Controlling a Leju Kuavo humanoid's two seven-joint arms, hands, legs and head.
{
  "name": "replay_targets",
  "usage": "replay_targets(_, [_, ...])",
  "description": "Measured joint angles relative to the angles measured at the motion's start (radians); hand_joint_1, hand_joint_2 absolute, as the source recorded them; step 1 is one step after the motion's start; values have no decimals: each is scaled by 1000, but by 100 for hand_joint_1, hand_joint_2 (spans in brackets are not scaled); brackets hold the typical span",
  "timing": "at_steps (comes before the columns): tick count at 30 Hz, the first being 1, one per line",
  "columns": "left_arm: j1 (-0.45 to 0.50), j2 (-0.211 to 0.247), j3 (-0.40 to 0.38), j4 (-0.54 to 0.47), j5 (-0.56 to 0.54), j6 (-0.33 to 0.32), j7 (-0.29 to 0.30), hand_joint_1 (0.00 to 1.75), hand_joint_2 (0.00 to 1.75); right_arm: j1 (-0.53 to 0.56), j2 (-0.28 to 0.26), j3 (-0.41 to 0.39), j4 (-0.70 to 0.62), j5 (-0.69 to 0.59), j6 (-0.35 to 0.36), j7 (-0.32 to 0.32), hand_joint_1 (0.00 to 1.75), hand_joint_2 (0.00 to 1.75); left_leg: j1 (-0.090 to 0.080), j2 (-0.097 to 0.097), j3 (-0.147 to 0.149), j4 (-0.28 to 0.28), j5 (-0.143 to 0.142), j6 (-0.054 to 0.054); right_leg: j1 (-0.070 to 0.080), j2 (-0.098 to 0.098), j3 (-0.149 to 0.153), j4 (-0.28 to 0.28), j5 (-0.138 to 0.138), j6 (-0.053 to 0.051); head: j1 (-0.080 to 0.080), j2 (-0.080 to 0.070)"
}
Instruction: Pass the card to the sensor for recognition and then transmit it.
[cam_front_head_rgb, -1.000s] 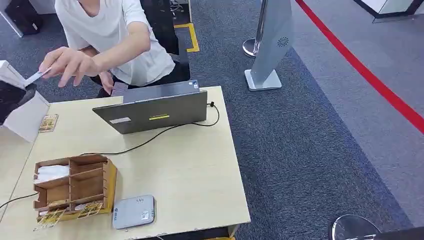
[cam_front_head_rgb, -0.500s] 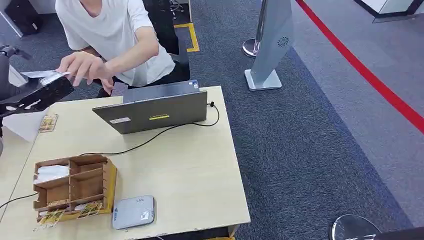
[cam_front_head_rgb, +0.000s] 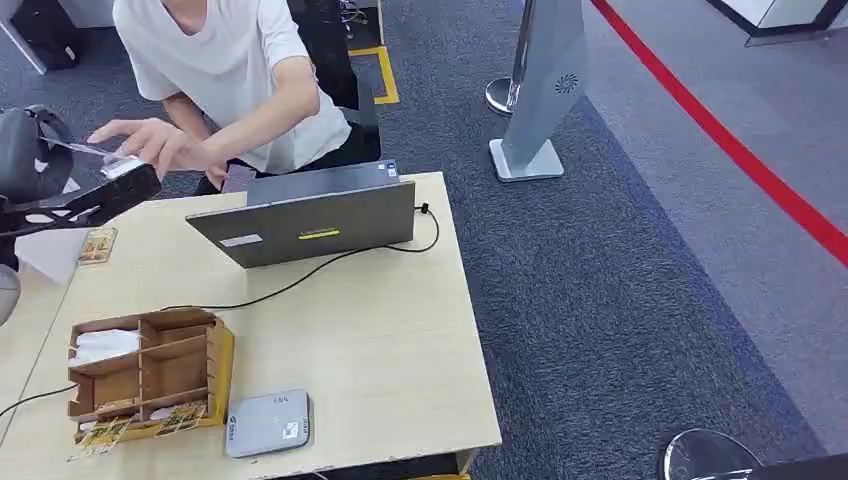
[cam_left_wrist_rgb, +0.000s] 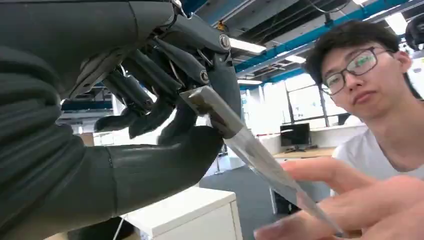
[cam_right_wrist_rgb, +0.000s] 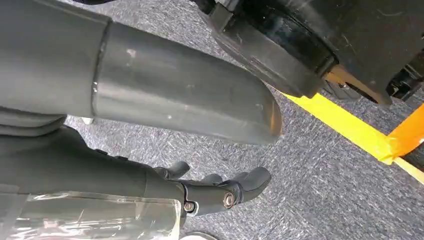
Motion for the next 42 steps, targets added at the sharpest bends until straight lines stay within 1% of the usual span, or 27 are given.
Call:
replay_targets(4, [8, 2, -8, 3, -12, 49, 8, 175, 175, -3, 0, 6, 0, 2, 0, 0, 0, 0, 0, 0, 0, 0, 0, 0, 0, 0, 0, 0, 0, 0, 0, 0])
replay_targets(9, [44, 2, -9, 0, -29, 87, 8, 175, 175, -4, 0, 8, 0, 2, 0, 5, 0, 0, 0, 0, 0, 0, 0, 0, 0, 0, 0, 0, 0, 0, 0, 0])
replay_targets(13, [109, -1, -8, -55, -44, 150, -8, 175, 175, -2, -3, 8, -6, 3, 0, 15, 0, 0, 0, 0, 0, 0, 0, 0, 0, 0, 0, 0, 0, 0, 0, 0])
replay_targets(18, [235, -14, -2, -205, -79, 254, -42, 175, 175, 11, -6, 8, -9, -2, 0, 16, 0, 0, 0, 0, -1, 0, -1, 0, 0, 0, 0, -1, 0, 0, 0, 0])
replay_targets(21, [295, -19, 1, -261, -92, 302, -69, 175, 175, 17, -6, 8, -6, -17, 0, -1, 0, 0, -1, 0, -1, 0, -1, 0, 0, 1, 0, -1, 0, 0, 0, 0])
replay_targets(23, [372, -27, 1, -327, -103, 361, -111, 175, 175, 22, -6, 8, 0, -34, 0, -14, 0, 0, -1, 1, -1, 0, -1, 0, 0, 1, -1, -1, -1, 0, 0, 0])
replay_targets(25, [454, -35, 0, -394, -130, 399, -127, 175, 175, 25, -7, 8, 0, -26, 0, -3, 0, 0, 0, 2, -1, 0, -2, 0, 0, 3, -1, -1, -1, 0, 0, 0])
replay_targets(28, [575, -46, -5, -457, -137, 451, -149, 175, 175, 30, -7, 8, 7, -35, 0, -10, 0, 0, 0, 2, -1, 0, -2, 1, 0, 3, -2, -1, -1, 0, 0, 0])
replay_targets(31, [666, -68, -13, -485, -136, 468, -166, 175, 175, 31, -6, 9, 15, -42, 0, -16, 0, 0, 0, 2, -1, 0, -2, 1, 0, 2, -2, -1, -1, 0, 0, 0])
replay_targets(34, [734, -100, -21, -498, -194, 450, -128, 175, 175, 25, -7, 8, 8, -28, 1, 44, 0, 0, 0, 2, -1, 0, -2, 1, 0, 2, -2, -1, -1, 0, 0, 0])
replay_targets(37, [791, -137, -26, -474, -233, 457, -117, 175, 175, 20, 2, 8, 31, -52, 5, 1, 0, 0, 0, 2, -1, 0, -2, 1, 0, 2, -2, -1, -1, 0, 0, 0])
replay_targets(39, [817, -154, -28, -458, -245, 465, -105, 175, 175, 11, 10, 9, 52, -75, 20, 3, 0, 0, 0, 2, -1, 0, -2, 1, 0, 2, -2, -1, -1, 0, 0, 0])
replay_targets(42, [848, -176, -28, -448, -261, 456, -85, 175, 175, -3, 13, 10, 82, -101, 50, 1, 0, 0, 0, 2, -1, 0, -2, 1, 0, 2, -2, -1, -1, 0, 0, 0])
